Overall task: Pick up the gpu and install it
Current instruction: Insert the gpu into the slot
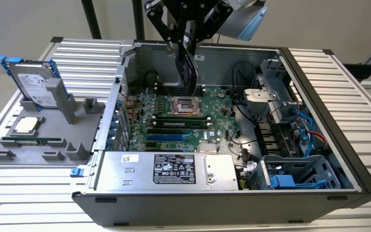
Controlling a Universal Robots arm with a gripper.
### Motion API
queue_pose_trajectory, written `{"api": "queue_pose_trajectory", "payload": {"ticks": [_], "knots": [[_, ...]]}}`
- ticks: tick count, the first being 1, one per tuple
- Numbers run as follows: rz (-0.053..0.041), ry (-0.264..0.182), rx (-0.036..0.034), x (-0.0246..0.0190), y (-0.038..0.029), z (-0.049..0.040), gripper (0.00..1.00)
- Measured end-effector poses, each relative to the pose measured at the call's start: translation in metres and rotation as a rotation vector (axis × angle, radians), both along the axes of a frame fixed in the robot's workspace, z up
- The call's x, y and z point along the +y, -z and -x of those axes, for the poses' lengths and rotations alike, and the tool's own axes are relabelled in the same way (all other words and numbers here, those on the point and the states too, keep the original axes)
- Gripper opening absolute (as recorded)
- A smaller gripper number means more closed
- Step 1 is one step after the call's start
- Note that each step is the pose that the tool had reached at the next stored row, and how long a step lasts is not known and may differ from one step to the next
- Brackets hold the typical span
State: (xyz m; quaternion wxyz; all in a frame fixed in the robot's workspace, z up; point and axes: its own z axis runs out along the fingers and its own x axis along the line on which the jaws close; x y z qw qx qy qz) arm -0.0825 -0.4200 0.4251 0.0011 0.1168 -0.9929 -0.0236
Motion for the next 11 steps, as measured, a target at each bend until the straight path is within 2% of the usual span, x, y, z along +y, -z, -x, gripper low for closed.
{"api": "queue_pose_trajectory", "payload": {"ticks": [11], "knots": [[0.0,-0.051,0.0,0.0,0.0,0.0,0.0]]}}
